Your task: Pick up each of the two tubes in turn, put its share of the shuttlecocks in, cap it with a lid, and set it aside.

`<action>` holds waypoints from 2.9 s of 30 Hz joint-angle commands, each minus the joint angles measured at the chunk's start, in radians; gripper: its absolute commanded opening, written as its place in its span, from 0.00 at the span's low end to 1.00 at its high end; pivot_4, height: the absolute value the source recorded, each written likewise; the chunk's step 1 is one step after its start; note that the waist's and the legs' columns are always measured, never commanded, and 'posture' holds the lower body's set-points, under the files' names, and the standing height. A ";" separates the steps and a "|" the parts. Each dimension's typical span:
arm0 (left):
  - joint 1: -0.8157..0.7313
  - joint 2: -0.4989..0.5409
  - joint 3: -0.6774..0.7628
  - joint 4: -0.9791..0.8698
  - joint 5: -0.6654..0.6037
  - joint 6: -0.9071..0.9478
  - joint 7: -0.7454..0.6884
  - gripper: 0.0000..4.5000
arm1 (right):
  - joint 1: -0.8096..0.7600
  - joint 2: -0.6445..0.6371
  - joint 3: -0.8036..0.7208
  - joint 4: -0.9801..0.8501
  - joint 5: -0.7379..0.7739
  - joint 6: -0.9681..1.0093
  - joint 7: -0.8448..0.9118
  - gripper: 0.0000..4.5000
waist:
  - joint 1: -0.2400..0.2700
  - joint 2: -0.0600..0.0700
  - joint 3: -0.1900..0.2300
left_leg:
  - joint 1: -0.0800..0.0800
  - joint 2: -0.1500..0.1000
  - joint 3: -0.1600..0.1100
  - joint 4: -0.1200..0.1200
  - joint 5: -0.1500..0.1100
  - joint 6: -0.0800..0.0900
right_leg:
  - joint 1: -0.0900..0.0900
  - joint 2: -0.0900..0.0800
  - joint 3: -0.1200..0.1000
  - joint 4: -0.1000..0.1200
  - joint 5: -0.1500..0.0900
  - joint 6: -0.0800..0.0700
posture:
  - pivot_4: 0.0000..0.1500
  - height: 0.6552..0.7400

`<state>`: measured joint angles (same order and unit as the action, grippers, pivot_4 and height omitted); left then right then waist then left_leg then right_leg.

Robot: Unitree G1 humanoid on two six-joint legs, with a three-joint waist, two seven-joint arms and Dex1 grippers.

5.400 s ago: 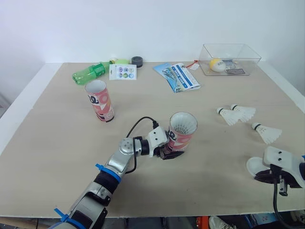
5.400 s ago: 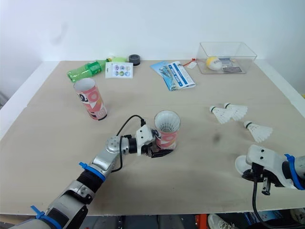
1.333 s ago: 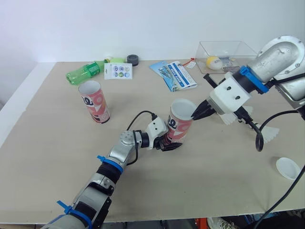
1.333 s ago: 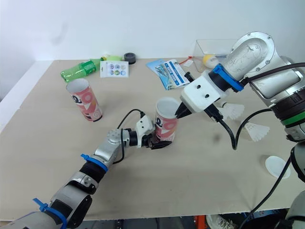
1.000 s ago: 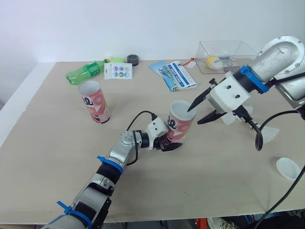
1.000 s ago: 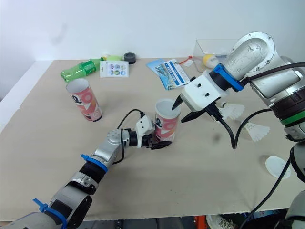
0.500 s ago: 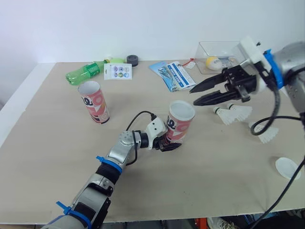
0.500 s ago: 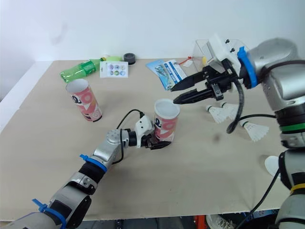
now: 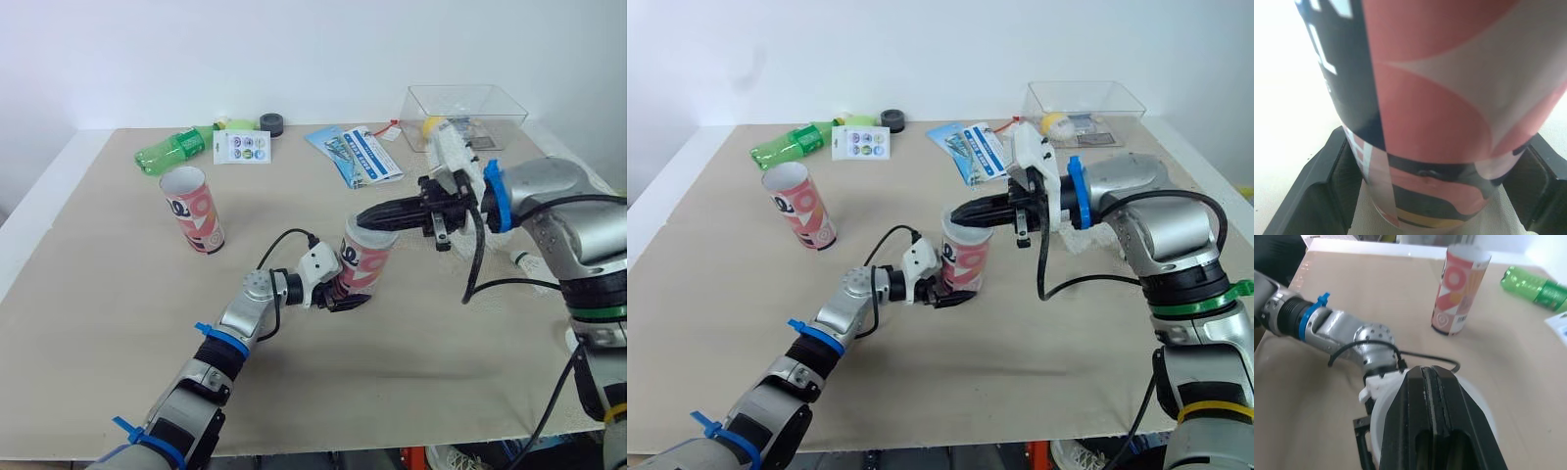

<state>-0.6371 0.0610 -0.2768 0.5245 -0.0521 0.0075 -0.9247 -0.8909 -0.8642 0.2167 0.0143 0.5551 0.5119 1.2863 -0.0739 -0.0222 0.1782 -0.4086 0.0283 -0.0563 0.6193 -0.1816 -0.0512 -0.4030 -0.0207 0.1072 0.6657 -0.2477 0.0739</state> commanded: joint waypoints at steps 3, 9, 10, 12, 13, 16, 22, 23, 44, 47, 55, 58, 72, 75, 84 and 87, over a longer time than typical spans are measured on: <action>0.040 0.017 -0.030 0.032 0.021 0.043 -0.012 0.82 | -0.014 0.025 -0.015 -0.009 -0.065 -0.024 0.022 0.02 | 0.000 0.000 0.000 | 0.000 0.000 0.000 0.000 0.000 0.000 | 0.000 0.000 0.000 0.000 0.000 0.000 | 1.00 1.00; 0.045 0.015 -0.029 0.032 0.021 0.045 -0.005 0.82 | -0.039 0.053 0.014 0.030 -0.164 -0.086 0.054 0.02 | 0.000 0.000 0.000 | 0.000 0.000 0.000 0.000 0.000 0.000 | 0.000 0.000 0.000 0.000 0.000 0.000 | 1.00 1.00; 0.046 0.016 -0.029 0.031 0.021 0.045 -0.004 0.82 | -0.042 0.058 0.015 0.031 -0.173 -0.092 0.061 0.02 | 0.000 0.000 0.000 | 0.000 0.000 0.000 0.000 0.000 0.000 | 0.000 0.000 0.000 0.000 0.000 0.000 | 1.00 1.00; 0.048 0.017 -0.029 0.031 0.022 0.045 -0.003 0.82 | -0.047 0.064 0.018 0.031 -0.187 -0.096 0.072 0.02 | 0.000 0.000 0.000 | 0.000 0.000 0.000 0.000 0.000 0.000 | 0.000 0.000 0.000 0.000 0.000 0.000 | 1.00 1.00; 0.049 0.017 -0.029 0.031 0.022 0.046 -0.003 0.82 | -0.049 0.068 0.019 0.030 -0.194 -0.098 0.077 0.02 | 0.000 0.000 0.000 | 0.000 0.000 0.000 0.000 0.000 0.000 | 0.000 0.000 0.000 0.000 0.000 0.000 | 1.00 1.00; 0.049 0.015 -0.029 0.031 0.022 0.046 -0.002 0.82 | -0.048 0.073 0.024 0.026 -0.213 -0.099 0.094 0.02 | 0.000 0.000 0.000 | 0.000 0.000 0.000 0.000 0.000 0.000 | 0.000 0.000 0.000 0.000 0.000 0.000 | 1.00 1.00; 0.044 0.010 -0.027 0.036 0.020 0.044 0.003 0.82 | -0.035 0.078 0.044 0.042 -0.271 -0.131 0.103 0.02 | 0.000 0.000 -0.001 | 0.001 0.000 0.000 0.000 0.000 0.000 | 0.001 0.000 0.000 0.000 0.000 0.000 | 1.00 1.00; 0.044 0.009 -0.027 0.036 0.020 0.044 0.003 0.82 | -0.035 0.078 0.046 0.044 -0.280 -0.137 0.104 0.02 | 0.000 0.000 -0.001 | 0.001 0.000 0.000 0.000 0.000 0.000 | 0.001 0.000 0.000 0.000 0.000 0.000 | 1.00 1.00; 0.055 0.005 -0.031 0.030 0.017 0.044 0.009 0.82 | -0.064 0.123 0.086 0.032 -0.362 -0.043 0.093 0.02 | -0.001 0.000 -0.006 | 0.003 0.000 0.000 0.000 0.000 0.000 | 0.003 0.000 0.000 0.000 0.000 0.000 | 1.00 1.00; 0.056 0.004 -0.031 0.029 0.017 0.044 0.010 0.82 | -0.068 0.128 0.092 0.033 -0.369 -0.026 0.092 0.02 | -0.002 0.001 -0.008 | 0.003 0.000 0.000 0.000 0.000 0.000 | 0.003 0.000 0.000 0.000 0.000 0.000 | 1.00 1.00; 0.059 0.003 -0.032 0.025 0.016 0.042 0.011 0.82 | -0.068 0.130 0.104 0.037 -0.381 -0.013 0.094 0.02 | -0.002 0.001 -0.008 | 0.003 0.000 0.000 0.000 0.000 0.000 | 0.003 0.000 0.000 0.000 0.000 0.000 | 1.00 1.00; 0.061 0.004 -0.032 0.024 0.017 0.041 0.012 0.82 | -0.064 0.128 0.091 0.045 -0.373 -0.017 0.094 0.02 | -0.002 0.001 -0.008 | 0.003 0.000 0.000 0.000 0.000 0.000 | 0.003 0.000 0.000 0.000 0.000 -0.001 | 1.00 1.00; 0.060 0.012 -0.031 0.021 0.016 0.041 0.007 0.82 | -0.088 0.112 -0.085 0.097 -0.211 0.016 0.142 0.02 | -0.001 0.000 -0.008 | 0.001 0.000 0.000 -0.001 0.000 0.000 | 0.001 0.000 0.000 -0.001 -0.001 -0.001 | 1.00 1.00; 0.060 0.014 -0.030 0.018 0.016 0.042 0.006 0.82 | -0.077 0.099 -0.156 0.122 -0.157 0.014 0.150 0.02 | -0.001 0.000 -0.008 | 0.001 0.000 0.000 -0.001 0.000 0.000 | 0.001 0.000 0.000 -0.001 -0.001 0.000 | 1.00 1.00; 0.062 0.027 -0.019 0.014 0.011 0.031 0.005 0.82 | 0.046 0.083 -0.432 0.111 -0.030 -0.007 0.012 0.58 | -0.001 0.000 -0.007 | 0.001 0.000 0.000 -0.002 -0.001 0.000 | 0.001 0.000 -0.001 -0.002 -0.002 -0.001 | 1.00 1.00; 0.063 0.027 0.004 0.008 -0.015 0.016 -0.003 1.00 | 0.169 0.101 -0.520 0.017 0.008 -0.001 -0.076 0.82 | -0.002 0.000 -0.007 | 0.001 0.000 0.000 -0.002 -0.001 0.000 | 0.001 0.000 0.000 -0.002 -0.002 -0.001 | 1.00 1.00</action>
<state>-0.6059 0.0694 -0.2724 0.4952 -0.0677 0.0143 -0.9189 -0.7371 -0.7621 -0.2412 0.1080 0.5246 0.5207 1.2556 -0.0757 -0.0222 0.1711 -0.4074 0.0284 -0.0561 0.6172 -0.1830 -0.0506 -0.4019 -0.0204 0.1073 0.6642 -0.2498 0.0732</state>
